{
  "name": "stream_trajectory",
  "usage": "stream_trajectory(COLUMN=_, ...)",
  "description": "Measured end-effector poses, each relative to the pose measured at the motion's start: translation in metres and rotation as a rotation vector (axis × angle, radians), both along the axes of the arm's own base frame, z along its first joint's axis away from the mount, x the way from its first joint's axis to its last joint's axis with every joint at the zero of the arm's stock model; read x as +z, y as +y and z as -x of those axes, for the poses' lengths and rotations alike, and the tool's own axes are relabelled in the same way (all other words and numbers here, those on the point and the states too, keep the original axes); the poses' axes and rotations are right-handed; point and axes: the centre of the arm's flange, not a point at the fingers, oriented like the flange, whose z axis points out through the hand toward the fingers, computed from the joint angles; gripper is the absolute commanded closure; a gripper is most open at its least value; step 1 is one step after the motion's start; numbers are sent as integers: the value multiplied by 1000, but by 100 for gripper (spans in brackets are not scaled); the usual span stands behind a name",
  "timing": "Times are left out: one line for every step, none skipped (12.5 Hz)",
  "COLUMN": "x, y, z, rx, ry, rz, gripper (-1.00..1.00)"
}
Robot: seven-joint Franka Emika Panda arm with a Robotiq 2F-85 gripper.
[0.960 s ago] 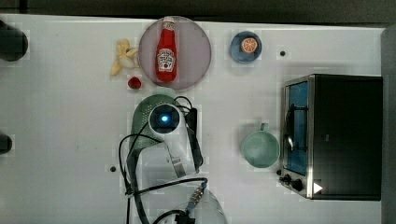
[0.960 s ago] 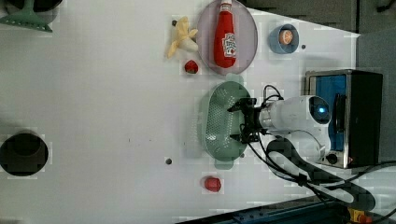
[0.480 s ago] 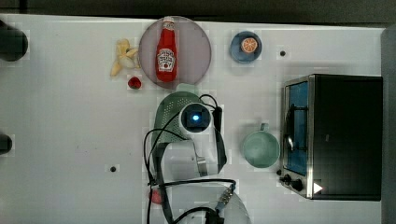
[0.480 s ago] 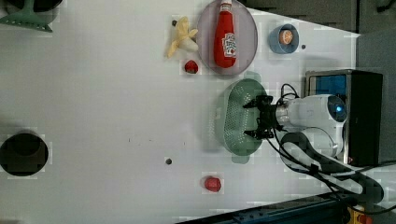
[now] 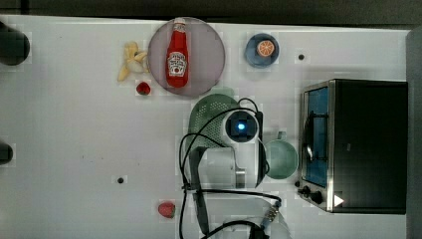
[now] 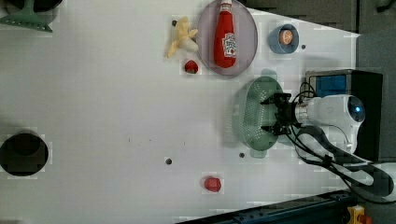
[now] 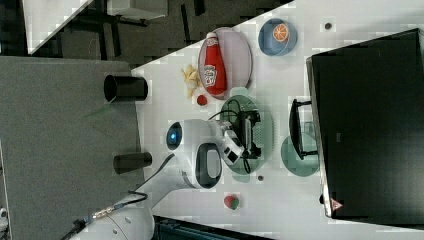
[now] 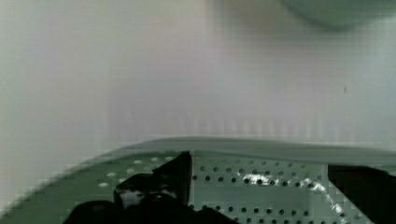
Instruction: Drag strainer left to right.
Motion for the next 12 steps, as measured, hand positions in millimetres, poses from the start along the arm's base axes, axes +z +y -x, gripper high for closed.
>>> stream_trajectory(x=-1, y=-9, z=4, rx=-3, ry=10, rz=3, gripper=-100)
stream_trajectory(x=-2, y=-18, z=5, rx=-18, ry=3, rz=5, gripper=-100)
stream_trajectory(x=-3, y=-28, z=9, rx=-29, ry=4, rz=13, gripper=-100)
stream_trajectory(x=-4, y=-36, z=11, rx=-33, ry=10, rz=21, gripper=-100)
stream_trajectory(x=-3, y=-40, z=11, rx=-26, ry=10, rz=26, gripper=-100)
stream_trajectory(x=-3, y=-38, z=10, rx=3, ry=6, rz=25, gripper=-100)
stream_trajectory(x=-1, y=-31, z=8, rx=56, ry=8, rz=13, gripper=-100)
stream_trajectory(x=6, y=-25, z=8, rx=115, ry=24, rz=7, gripper=-100)
stream_trajectory(x=22, y=-16, z=7, rx=172, ry=33, rz=5, gripper=-100)
stream_trajectory(x=48, y=-4, z=2, rx=249, ry=17, rz=9, gripper=-100)
stream_trajectory(x=81, y=7, z=-4, rx=328, ry=12, rz=24, gripper=-100)
stream_trajectory(x=122, y=13, z=-17, rx=386, ry=-3, rz=54, gripper=-100)
